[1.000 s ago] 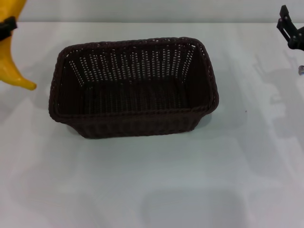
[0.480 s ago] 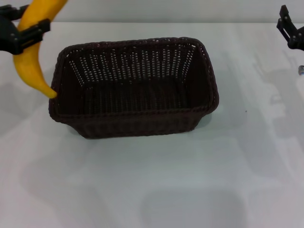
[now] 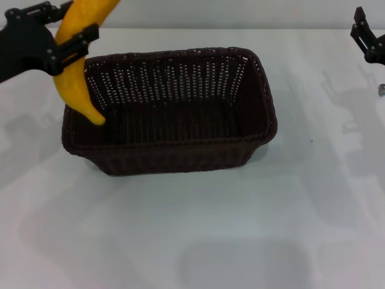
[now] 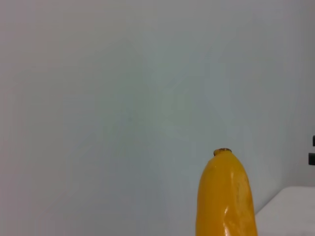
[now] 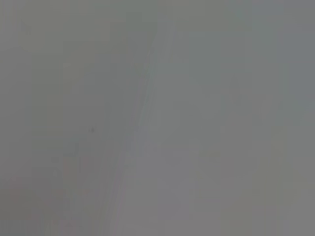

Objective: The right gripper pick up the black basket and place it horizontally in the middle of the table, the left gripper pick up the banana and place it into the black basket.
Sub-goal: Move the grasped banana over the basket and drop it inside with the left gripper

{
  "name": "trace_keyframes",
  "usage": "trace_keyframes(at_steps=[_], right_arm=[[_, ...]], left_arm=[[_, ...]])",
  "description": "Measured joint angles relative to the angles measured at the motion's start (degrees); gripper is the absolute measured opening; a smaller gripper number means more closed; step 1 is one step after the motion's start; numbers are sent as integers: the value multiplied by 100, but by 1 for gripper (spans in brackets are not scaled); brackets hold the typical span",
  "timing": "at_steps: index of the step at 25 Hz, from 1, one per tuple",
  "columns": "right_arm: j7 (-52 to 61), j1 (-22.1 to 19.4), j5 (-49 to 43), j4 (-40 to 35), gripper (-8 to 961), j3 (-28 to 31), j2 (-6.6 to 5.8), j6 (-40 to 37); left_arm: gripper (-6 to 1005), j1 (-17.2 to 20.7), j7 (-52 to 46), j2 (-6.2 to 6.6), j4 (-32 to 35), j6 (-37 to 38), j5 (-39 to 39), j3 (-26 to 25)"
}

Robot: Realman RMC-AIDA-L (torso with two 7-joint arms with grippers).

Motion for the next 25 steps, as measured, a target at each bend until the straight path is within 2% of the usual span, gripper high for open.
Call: trace_keyframes(at_steps=[6, 21, 25], right_arm=[[0, -20, 0, -2, 811, -8, -9, 12], [0, -41, 0, -11, 812, -91, 0, 73], [0, -41, 0, -53, 812, -100, 0, 75]], left_arm=[[494, -33, 652, -8, -625, 69, -578, 17], [513, -41, 572, 4, -698, 117, -623, 21], [660, -42, 545, 6, -698, 132, -621, 21]])
